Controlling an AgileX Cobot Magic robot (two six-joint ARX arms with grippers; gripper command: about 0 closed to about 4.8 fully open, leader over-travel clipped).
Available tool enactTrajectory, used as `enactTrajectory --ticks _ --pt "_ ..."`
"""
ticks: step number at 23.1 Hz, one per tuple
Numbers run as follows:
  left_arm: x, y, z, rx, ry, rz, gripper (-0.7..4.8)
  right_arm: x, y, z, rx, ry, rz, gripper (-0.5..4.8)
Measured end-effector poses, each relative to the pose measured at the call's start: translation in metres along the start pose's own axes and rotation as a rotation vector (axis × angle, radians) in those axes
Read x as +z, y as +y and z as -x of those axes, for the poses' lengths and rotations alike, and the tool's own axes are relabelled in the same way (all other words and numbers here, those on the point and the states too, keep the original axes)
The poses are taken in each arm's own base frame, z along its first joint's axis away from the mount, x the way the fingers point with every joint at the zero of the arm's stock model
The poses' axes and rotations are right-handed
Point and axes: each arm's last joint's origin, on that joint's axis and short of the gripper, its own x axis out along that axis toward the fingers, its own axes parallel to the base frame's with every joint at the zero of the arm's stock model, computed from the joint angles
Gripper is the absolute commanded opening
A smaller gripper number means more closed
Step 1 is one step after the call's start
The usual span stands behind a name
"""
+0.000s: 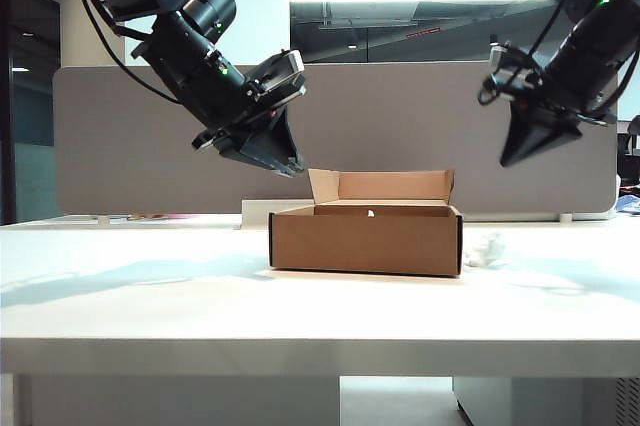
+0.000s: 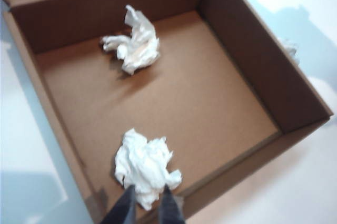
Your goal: Pick up all the paper balls on the table and put them in the paper box.
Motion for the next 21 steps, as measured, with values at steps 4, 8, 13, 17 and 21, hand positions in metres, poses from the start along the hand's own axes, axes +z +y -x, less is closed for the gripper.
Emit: enactTrajectory --ticks 4,8,13,17,21 --pt "-0.005 0.000 0.000 -0.002 0.046 0.021 0.57 -0.006 0.003 -0.010 -0.015 0.054 0.081 3.43" --pt "-0.009 -0.001 0.001 -0.006 0.086 0.038 0.57 -0.024 0.010 -0.042 0.018 0.157 0.078 3.17" --pt "-0.012 -0.001 0.001 -0.008 0.120 0.054 0.57 -0.039 0.011 -0.068 0.034 0.212 0.076 1.49" --pt "-0.014 -0.001 0.001 -0.009 0.134 0.060 0.57 -0.041 0.010 -0.072 0.028 0.220 0.075 0.08" --pt "-0.014 -0.001 0.001 -0.010 0.137 0.061 0.57 -0.040 0.010 -0.070 0.027 0.212 0.077 -0.06"
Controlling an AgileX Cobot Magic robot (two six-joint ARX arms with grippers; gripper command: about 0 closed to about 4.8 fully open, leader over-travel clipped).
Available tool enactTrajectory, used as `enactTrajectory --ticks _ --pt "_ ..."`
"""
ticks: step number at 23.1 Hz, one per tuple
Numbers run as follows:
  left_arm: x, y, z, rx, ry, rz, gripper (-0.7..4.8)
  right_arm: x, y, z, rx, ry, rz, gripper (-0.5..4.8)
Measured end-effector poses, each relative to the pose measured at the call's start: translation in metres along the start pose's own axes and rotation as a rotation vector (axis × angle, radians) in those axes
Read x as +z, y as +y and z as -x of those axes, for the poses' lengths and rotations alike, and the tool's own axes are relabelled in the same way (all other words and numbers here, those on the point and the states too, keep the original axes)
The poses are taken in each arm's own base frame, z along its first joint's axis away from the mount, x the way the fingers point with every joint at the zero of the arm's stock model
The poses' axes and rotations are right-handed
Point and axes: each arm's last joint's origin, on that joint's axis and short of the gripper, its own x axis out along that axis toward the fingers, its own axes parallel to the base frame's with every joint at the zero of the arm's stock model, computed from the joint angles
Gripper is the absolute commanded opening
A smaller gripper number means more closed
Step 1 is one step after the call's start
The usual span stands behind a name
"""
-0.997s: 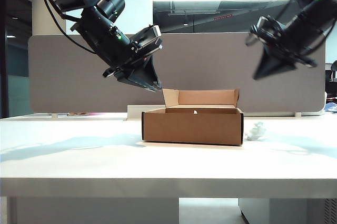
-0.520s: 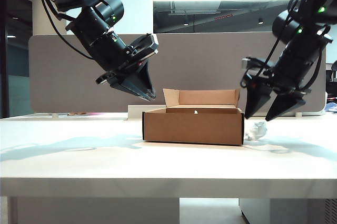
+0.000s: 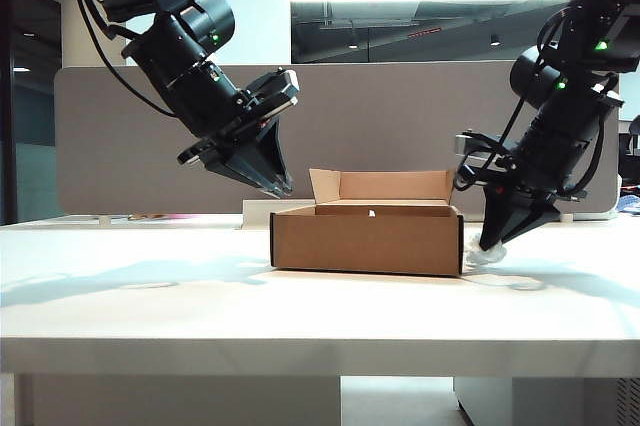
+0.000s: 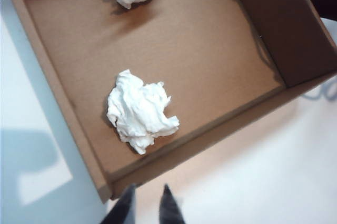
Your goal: Pick up all the paper balls on the table and put them in the paper box.
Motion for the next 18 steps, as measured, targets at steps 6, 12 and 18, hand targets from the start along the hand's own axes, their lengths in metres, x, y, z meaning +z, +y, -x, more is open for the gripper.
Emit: enactTrajectory --ticks 6,12,18 --pt "-0.001 0.000 0.000 0.000 0.007 0.003 0.57 0.025 0.010 0.057 -0.040 -0.176 0.046 -0.06" --pt "-0.001 0.000 0.000 0.000 0.011 0.006 0.57 0.043 0.041 0.073 0.161 -0.322 0.125 0.35" --pt "-0.002 0.001 0.001 0.001 0.015 0.010 0.57 0.037 0.069 0.031 0.153 -0.236 0.156 4.79"
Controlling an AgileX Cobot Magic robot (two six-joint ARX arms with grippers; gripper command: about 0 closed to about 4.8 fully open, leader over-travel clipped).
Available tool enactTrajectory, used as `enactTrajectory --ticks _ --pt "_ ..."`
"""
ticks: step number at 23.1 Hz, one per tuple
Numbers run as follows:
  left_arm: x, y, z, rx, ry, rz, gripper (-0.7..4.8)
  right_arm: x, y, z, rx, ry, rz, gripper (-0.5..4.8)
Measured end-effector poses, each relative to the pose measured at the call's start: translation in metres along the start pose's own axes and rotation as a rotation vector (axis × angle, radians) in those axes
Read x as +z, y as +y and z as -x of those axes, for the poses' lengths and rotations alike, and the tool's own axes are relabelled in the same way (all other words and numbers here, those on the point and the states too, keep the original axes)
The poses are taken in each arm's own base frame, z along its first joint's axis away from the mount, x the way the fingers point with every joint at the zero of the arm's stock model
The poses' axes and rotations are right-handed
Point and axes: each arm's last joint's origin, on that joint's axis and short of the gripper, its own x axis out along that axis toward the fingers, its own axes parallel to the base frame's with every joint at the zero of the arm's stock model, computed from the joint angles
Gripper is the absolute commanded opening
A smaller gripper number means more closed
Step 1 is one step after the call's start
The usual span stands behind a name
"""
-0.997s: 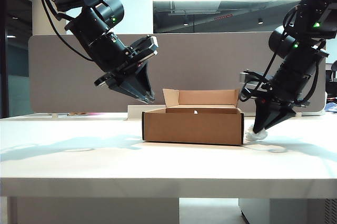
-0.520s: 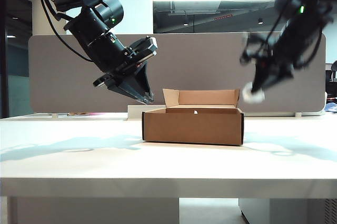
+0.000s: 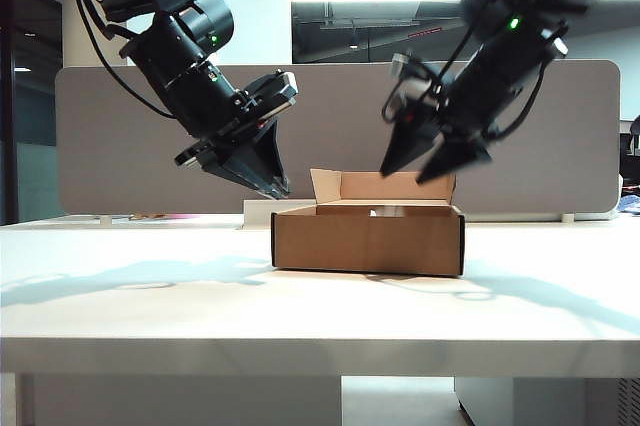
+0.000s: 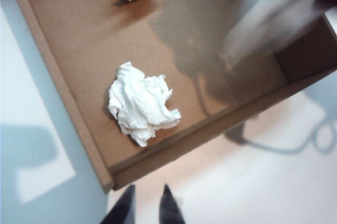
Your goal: Pick up all the paper balls on the table and put them in the paper box.
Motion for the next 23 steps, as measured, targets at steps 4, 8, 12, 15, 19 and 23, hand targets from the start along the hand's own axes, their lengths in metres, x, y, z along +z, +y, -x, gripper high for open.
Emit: enactTrajectory --ticks 4,8,12,15,19,23 --pt "-0.002 -0.001 0.003 -0.001 0.025 0.013 0.57 -0.004 0.002 -0.007 -0.069 0.032 -0.002 4.79" --pt "0.000 -0.005 0.015 0.002 0.018 0.012 0.57 0.008 0.008 0.018 -0.081 0.003 0.004 4.22" --pt "0.003 -0.008 0.038 0.020 0.008 0.019 0.57 0.011 0.015 0.044 -0.135 0.057 -0.009 -0.03" --pt "0.006 -0.010 0.068 0.097 -0.013 0.026 0.57 0.003 0.018 0.058 -0.120 0.155 -0.044 -0.03" --pt "0.007 -0.021 0.107 0.209 -0.042 -0.004 0.51 -0.026 0.031 0.074 -0.063 0.157 -0.105 -0.03" --pt "0.009 -0.040 0.149 0.248 -0.131 -0.052 0.51 -0.068 0.048 0.106 -0.078 0.085 -0.145 -0.03"
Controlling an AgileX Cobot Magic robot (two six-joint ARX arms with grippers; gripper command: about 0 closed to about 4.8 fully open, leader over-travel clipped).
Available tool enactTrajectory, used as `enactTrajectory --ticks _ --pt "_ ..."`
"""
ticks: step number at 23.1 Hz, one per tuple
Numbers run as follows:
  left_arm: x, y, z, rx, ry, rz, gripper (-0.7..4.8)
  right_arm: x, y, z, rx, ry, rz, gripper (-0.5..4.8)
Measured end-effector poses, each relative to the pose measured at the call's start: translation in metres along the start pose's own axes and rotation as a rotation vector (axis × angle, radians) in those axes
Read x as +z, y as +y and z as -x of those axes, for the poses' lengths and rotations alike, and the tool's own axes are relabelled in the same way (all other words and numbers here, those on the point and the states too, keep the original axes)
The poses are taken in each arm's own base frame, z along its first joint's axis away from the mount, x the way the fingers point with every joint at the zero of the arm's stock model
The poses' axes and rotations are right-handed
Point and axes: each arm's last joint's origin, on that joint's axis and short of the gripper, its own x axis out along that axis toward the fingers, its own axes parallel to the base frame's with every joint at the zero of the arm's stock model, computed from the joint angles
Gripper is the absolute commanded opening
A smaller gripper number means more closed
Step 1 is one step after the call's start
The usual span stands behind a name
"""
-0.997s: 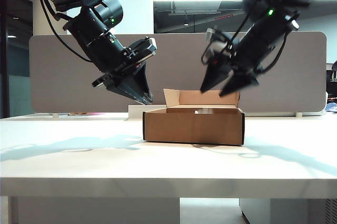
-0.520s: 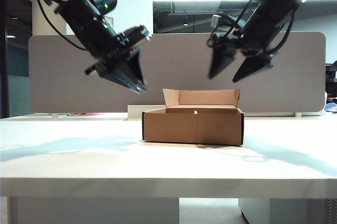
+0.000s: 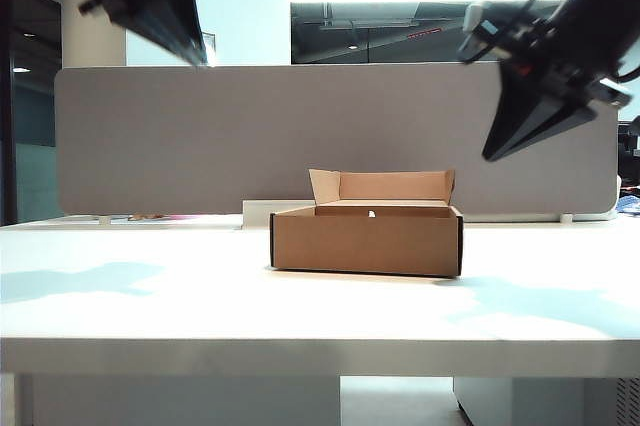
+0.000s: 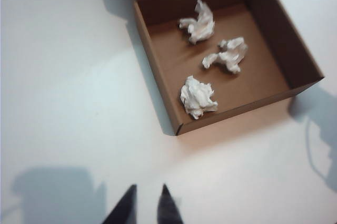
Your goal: Pick up all the paper balls on the table and put them in the paper box.
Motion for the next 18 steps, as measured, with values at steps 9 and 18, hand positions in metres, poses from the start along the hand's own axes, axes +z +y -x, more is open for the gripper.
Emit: enactTrajectory --ticks 9,18 --pt "-0.022 -0.011 0.036 0.002 -0.019 -0.007 0.51 -0.099 0.014 0.055 -0.104 -0.208 -0.072 -0.03" --pt "-0.040 -0.014 0.036 -0.036 0.021 0.005 0.51 -0.149 0.017 0.069 -0.174 -0.423 -0.127 -0.03"
